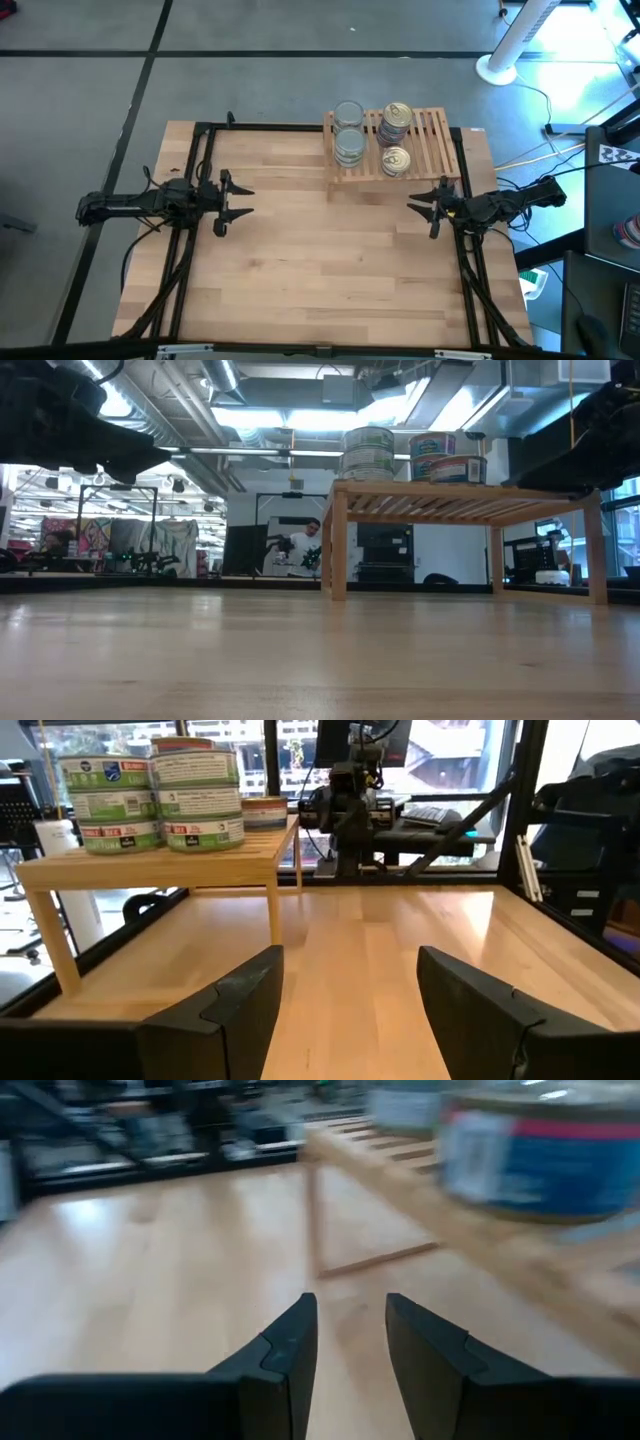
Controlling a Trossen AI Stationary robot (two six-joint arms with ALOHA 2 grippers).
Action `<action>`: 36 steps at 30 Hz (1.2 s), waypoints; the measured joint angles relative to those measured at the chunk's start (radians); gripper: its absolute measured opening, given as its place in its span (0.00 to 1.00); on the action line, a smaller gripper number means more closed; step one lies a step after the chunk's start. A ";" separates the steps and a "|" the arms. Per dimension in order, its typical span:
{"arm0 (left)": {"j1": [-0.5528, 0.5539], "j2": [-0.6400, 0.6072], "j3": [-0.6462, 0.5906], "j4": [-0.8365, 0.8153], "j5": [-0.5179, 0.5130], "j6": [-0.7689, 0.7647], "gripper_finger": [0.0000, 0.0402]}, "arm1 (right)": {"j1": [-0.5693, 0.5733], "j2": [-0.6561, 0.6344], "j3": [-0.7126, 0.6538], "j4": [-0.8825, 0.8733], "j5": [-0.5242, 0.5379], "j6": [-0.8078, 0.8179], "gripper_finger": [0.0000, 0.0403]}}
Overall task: Stack canned seafood by type on shelf
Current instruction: Return to Home Position
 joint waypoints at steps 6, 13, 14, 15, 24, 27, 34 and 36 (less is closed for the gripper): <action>0.000 0.000 0.000 0.001 -0.001 -0.009 0.57 | 0.000 0.000 -0.010 0.029 -0.203 0.023 0.30; 0.000 0.000 0.000 0.002 -0.003 -0.021 0.57 | 0.000 0.016 -0.065 0.259 -0.297 -0.043 0.30; 0.000 0.000 0.000 0.003 -0.003 -0.020 0.57 | 0.000 0.022 -0.066 0.265 -0.290 -0.051 0.30; 0.000 0.000 0.000 0.002 -0.003 -0.021 0.57 | 0.000 0.024 -0.066 0.271 -0.282 -0.061 0.30; 0.000 0.000 0.000 0.003 -0.009 -0.017 0.57 | -0.139 0.024 -0.069 0.297 -0.331 -0.144 0.30; 0.000 0.000 0.000 0.003 -0.010 -0.017 0.57 | -0.219 0.024 -0.068 0.280 -0.382 -0.145 0.30; 0.000 0.000 0.000 0.003 -0.011 -0.018 0.57 | -0.351 0.024 -0.066 0.254 -0.498 -0.142 0.30; 0.000 0.000 0.000 0.003 -0.011 -0.018 0.57 | -0.363 0.024 -0.065 0.242 -0.510 -0.141 0.30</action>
